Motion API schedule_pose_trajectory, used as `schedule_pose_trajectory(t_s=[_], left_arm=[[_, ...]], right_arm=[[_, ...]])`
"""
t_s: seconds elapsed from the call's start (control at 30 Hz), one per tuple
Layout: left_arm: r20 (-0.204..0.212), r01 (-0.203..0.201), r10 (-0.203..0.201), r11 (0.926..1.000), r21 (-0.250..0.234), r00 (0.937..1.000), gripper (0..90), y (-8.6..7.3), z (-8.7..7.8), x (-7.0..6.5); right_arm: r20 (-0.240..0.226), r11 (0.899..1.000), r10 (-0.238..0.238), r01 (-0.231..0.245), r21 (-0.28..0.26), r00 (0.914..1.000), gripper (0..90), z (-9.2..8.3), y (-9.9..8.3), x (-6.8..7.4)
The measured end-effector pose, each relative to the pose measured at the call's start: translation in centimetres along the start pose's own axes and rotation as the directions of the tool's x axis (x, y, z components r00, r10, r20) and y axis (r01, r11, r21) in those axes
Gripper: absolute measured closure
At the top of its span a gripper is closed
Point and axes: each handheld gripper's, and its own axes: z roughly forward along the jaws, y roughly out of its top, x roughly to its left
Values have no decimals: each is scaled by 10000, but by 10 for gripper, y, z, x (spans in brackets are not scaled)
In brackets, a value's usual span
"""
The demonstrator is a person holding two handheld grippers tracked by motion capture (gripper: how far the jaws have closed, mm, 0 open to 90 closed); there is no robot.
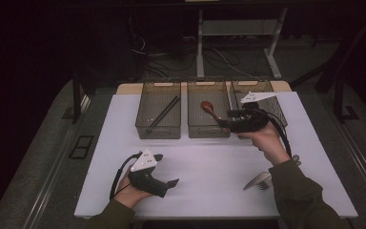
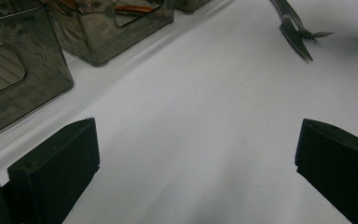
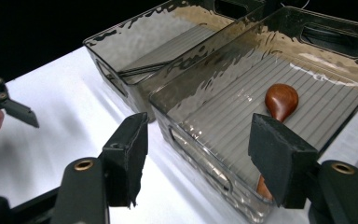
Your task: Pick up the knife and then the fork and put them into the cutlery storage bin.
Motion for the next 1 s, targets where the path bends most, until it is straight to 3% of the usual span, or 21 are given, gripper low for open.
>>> schedule_pose_trajectory(t_s=[0.57, 0.73, 1.0], left_arm=[[-134, 41, -41, 10000, 23, 9999, 0, 0, -2, 0], [-193, 61, -62, 10000, -21, 9998, 0, 0, -3, 1], [-183, 3, -3, 10000, 13, 9998, 0, 0, -3, 0]], right_arm=[[23, 9994, -31, 32, -343, 10000, 372, -45, -43, -1], [170, 9998, -16, 20, -209, 9999, 378, -57, -58, -3], [195, 9994, 73, -79, 327, 9998, 479, -71, -83, -4]])
